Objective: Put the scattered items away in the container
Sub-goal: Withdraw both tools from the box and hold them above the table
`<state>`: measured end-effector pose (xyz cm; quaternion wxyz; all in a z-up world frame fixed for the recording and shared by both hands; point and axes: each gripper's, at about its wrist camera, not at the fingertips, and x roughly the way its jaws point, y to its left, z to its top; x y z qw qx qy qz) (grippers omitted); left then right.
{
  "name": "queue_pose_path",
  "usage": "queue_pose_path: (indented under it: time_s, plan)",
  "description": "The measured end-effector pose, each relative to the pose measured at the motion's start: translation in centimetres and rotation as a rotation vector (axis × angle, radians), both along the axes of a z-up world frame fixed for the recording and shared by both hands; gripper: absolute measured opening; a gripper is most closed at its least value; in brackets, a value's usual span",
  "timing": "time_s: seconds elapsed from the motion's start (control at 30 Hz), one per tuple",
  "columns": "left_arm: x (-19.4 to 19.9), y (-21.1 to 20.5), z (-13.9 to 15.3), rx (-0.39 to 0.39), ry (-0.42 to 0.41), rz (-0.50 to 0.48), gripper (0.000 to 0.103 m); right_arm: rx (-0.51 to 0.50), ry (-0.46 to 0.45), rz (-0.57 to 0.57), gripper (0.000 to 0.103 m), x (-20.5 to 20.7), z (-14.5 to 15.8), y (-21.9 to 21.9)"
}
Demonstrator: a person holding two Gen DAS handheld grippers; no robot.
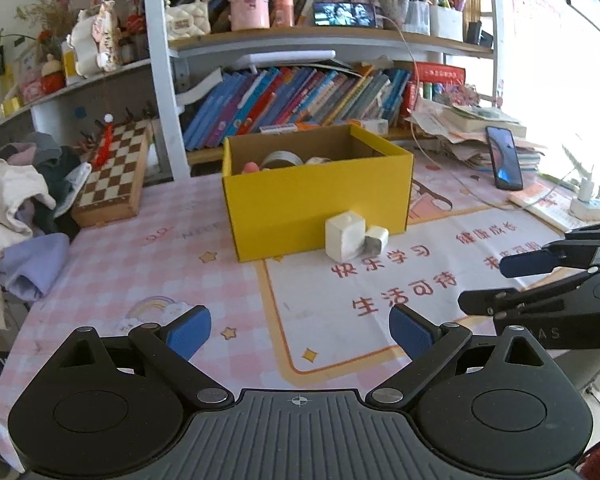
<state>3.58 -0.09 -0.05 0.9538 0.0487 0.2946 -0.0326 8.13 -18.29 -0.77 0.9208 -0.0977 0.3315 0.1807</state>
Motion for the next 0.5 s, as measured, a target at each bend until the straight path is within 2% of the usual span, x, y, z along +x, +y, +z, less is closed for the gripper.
queue_pose_path:
  time_s: [0.5]
  plan:
    - [0.41,-0.15,-1.04,-0.008,0.020,-0.014,0.098,-0.009,0.049,0.011,0.055,0.45,-0.89,0.29]
